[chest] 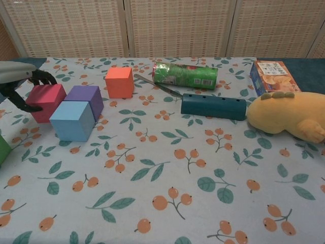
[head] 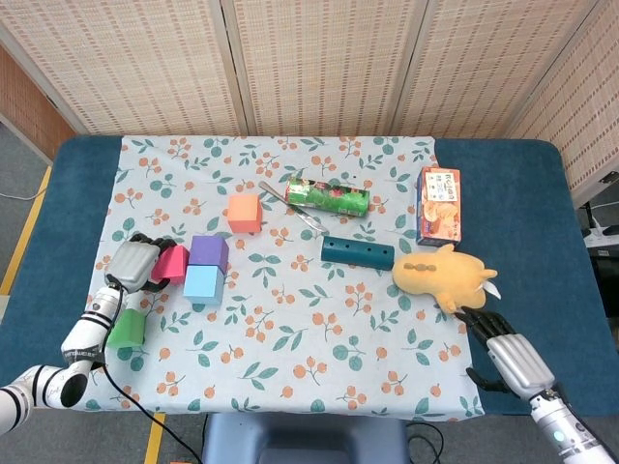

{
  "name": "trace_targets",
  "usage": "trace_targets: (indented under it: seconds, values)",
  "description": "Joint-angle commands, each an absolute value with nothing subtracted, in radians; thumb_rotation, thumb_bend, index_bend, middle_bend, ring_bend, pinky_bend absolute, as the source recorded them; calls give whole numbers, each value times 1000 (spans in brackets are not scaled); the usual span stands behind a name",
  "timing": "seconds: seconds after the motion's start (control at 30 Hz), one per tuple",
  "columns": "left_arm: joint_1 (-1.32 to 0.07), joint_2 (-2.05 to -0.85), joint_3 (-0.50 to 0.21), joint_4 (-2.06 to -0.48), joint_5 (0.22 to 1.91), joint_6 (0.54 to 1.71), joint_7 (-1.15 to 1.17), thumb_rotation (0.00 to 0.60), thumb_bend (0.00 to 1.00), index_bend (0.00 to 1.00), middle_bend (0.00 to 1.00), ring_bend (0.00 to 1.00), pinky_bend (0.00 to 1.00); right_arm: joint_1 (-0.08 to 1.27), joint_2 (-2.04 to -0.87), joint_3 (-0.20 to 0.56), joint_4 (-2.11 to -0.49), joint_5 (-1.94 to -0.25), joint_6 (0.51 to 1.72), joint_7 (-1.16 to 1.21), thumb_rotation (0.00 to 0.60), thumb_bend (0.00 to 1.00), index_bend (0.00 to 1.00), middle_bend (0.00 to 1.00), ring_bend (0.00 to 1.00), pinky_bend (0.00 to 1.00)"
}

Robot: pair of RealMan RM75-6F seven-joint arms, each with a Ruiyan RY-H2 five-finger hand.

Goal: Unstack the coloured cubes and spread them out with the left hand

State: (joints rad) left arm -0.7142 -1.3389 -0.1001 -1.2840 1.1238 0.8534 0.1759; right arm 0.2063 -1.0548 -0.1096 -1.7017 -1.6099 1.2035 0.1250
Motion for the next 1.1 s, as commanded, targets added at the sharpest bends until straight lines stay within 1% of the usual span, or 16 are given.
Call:
trace_targets:
  seconds: [0.03,0.13,0.27,0.37,0.43,0.57,0.6,0.63,0.67,0.77,0.9,1.0,1.1]
  values:
    - [-718,-1338,-123,-1245,1127,890,205,600,339,361,496,322,204,209,-1057,-109,-1701,-1607,1198,126,600,250,0,0,0,0]
    - [-736,-1363,-152,-1158,1097,875,211,600,340,362,497,323,200,212,-1060,-109,-1697,-1601,1187,125,600,250,0,0,0,0]
    - [-771,-1415,-184,-1008,1032,772,173,600,339,359,493,322,194,212,-1062,-106,-1697,-1593,1186,115,600,250,0,0,0,0]
    - [-785,-1472,-192,-887,1037,730,116,600,340,335,468,305,190,209,-1065,-102,-1698,-1584,1191,106,600,250,0,0,0,0]
    - [-790,-1508,-189,-815,1052,704,76,600,340,283,412,262,176,208,-1068,-99,-1699,-1578,1192,99,600,250,0,0,0,0]
    - [-798,-1534,-178,-750,1078,644,25,600,341,76,202,158,145,209,-1074,-94,-1696,-1564,1187,88,600,250,0,0,0,0]
    - [-800,-1538,-175,-738,1085,639,22,600,341,33,143,113,140,210,-1075,-94,-1696,-1562,1184,85,600,250,0,0,0,0]
    - [-801,-1544,-174,-726,1090,633,17,600,341,15,112,87,137,211,-1077,-94,-1695,-1559,1178,81,600,250,0,0,0,0]
    - [-802,-1546,-175,-720,1091,627,12,600,340,1,82,60,135,212,-1077,-96,-1696,-1560,1175,79,600,250,0,0,0,0]
    - [-802,-1541,-179,-727,1094,605,-7,600,341,0,51,33,135,212,-1077,-99,-1698,-1566,1174,77,600,250,0,0,0,0]
    - [-795,-1521,-182,-769,1113,635,-12,600,339,0,16,2,135,210,-1074,-96,-1699,-1564,1182,81,600,250,0,0,0,0]
    - [-774,-1477,-186,-861,1140,695,-28,600,338,0,8,0,126,208,-1073,-98,-1702,-1570,1187,84,600,250,0,0,0,0]
    - [-705,-1381,-172,-1064,1224,846,-79,600,338,0,9,0,125,211,-1074,-103,-1699,-1576,1180,86,600,250,0,0,0,0]
